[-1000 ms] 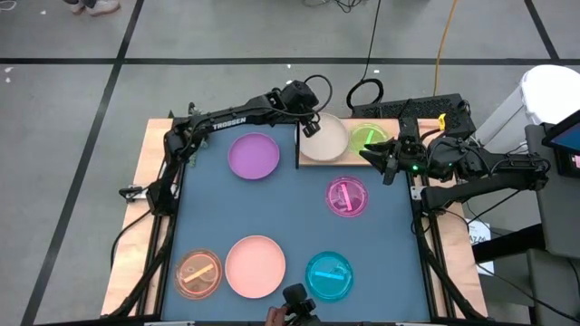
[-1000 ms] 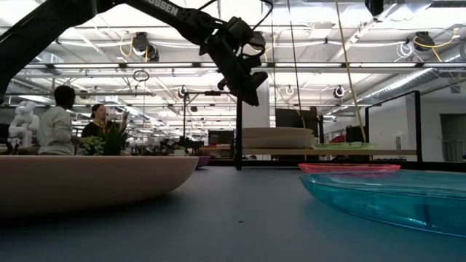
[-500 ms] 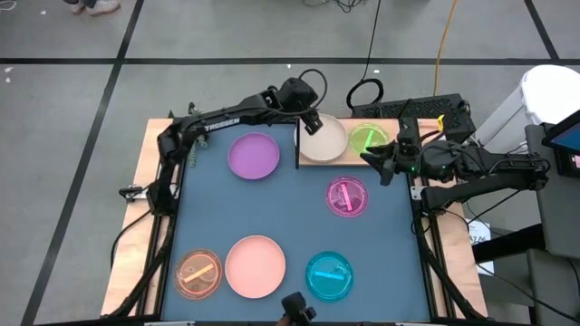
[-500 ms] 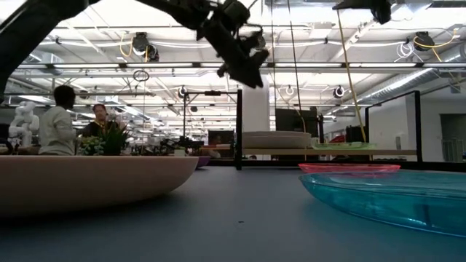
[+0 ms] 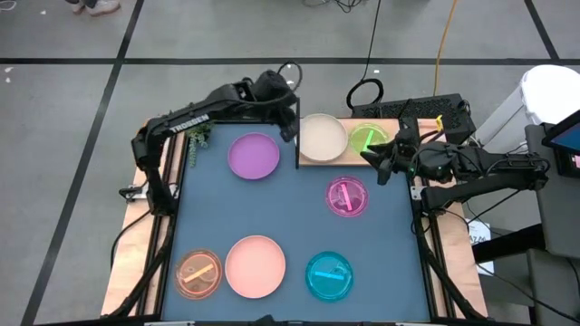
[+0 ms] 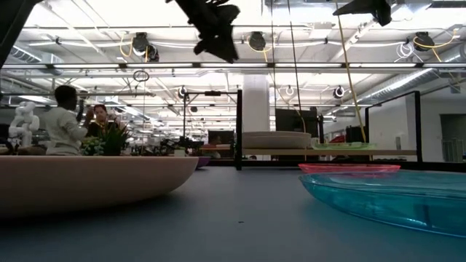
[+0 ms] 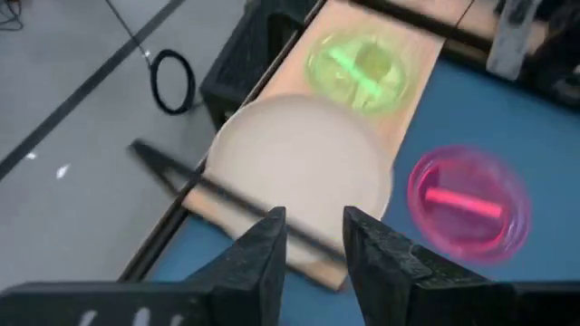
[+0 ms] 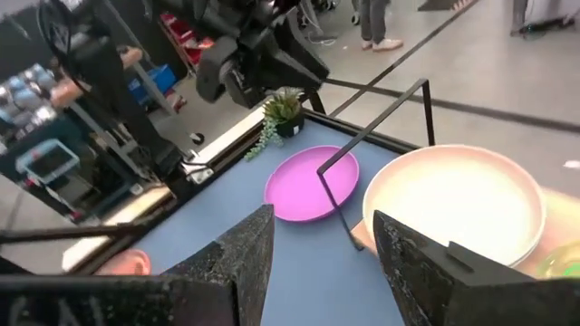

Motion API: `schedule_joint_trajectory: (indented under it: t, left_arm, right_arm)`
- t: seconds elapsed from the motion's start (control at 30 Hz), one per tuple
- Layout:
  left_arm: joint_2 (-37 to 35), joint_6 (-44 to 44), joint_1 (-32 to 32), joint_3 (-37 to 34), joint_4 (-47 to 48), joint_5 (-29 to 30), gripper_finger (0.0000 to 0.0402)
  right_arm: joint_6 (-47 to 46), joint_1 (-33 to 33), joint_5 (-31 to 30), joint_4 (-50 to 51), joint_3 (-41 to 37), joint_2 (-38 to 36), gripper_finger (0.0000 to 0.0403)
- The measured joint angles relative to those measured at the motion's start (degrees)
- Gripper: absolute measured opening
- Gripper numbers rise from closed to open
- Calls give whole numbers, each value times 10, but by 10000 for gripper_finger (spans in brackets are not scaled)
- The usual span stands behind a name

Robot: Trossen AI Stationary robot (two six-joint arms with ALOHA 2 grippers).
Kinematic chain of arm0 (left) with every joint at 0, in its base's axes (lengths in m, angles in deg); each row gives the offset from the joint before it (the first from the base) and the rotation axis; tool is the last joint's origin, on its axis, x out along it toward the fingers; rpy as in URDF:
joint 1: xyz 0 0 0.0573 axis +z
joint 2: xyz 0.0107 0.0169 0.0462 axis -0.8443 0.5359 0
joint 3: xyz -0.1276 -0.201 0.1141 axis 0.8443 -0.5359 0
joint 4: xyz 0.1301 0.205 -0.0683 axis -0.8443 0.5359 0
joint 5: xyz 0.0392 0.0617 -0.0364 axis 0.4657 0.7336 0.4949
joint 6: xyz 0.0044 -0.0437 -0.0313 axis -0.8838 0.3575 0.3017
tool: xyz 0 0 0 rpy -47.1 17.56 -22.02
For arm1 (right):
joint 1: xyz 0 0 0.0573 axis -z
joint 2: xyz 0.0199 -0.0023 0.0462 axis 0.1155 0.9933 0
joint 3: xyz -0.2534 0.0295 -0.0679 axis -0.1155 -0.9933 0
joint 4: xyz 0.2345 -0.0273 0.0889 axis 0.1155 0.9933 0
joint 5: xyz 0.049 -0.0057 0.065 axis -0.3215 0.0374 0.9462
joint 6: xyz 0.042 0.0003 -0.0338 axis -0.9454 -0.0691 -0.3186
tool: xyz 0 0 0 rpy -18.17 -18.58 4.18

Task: Place and stack plates onto a shelf
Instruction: Adjust the plates on the shelf

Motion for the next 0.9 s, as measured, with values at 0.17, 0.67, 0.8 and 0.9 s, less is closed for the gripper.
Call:
schedule_joint_trajectory:
  t: [0.17, 0.67, 0.8, 0.9]
  left_arm:
    - [-10, -42, 28, 0, 49, -12, 94]
    - [-13, -183, 82, -284, -214, -128, 92]
    - [-14, -226, 82, -342, -320, -128, 92]
    - [-13, -227, 82, -380, -369, -128, 92]
  right_arm:
    - [76, 0, 0, 6, 0, 8, 171]
    - [136, 0, -79, 33, 0, 18, 171]
    - [136, 0, -105, 32, -9, 18, 171]
    - [135, 1, -107, 17, -24, 17, 171]
